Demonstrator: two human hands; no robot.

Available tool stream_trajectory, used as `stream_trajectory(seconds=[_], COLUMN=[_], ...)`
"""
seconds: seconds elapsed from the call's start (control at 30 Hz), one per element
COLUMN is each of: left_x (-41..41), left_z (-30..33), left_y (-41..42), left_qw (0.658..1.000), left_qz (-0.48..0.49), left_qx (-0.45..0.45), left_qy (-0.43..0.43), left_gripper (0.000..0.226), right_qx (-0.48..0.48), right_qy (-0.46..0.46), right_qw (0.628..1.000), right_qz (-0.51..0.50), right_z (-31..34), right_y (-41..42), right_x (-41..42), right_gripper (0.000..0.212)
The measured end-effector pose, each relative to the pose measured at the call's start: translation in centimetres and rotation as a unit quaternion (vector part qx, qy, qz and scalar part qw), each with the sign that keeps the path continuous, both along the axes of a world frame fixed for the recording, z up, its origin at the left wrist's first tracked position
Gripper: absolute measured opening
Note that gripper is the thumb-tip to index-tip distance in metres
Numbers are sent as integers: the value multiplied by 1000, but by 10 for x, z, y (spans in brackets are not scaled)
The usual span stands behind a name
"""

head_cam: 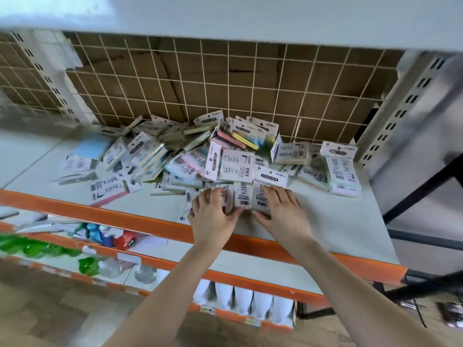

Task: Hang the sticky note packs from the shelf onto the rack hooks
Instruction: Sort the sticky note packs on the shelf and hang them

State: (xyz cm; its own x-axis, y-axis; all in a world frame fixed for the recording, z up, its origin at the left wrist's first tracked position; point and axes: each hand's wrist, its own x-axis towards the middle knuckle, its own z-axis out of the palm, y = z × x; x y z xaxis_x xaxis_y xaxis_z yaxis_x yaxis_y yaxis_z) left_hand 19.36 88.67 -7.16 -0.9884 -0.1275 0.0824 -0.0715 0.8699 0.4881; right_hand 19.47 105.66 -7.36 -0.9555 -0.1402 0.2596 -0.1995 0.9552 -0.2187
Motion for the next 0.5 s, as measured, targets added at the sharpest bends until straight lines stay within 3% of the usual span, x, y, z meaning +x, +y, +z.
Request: stream_trajectory(seconds=[0.13, 0.23, 0.33, 0.5], left_x=[-2, 0, 1, 5], left_z=[16, 27, 33, 35], left_y=[-6, -10, -16, -26], left_qw=[990, 968, 972, 971], left_qz=[-7, -29, -19, 20], left_qx=[126, 245, 234, 219], left_qy=[-68, -50, -2, 96], left_gripper=[59, 43, 25, 15], right_qx=[-36, -59, -75, -154], right_qy=[108, 156, 173, 190], right_qw=[993, 986, 982, 969], right_qz=[16, 27, 31, -28], right_z=[2, 6, 8, 8], right_y=[-1, -1, -2, 2], right_x=[6, 9, 11, 11], right_gripper=[38, 32, 36, 33])
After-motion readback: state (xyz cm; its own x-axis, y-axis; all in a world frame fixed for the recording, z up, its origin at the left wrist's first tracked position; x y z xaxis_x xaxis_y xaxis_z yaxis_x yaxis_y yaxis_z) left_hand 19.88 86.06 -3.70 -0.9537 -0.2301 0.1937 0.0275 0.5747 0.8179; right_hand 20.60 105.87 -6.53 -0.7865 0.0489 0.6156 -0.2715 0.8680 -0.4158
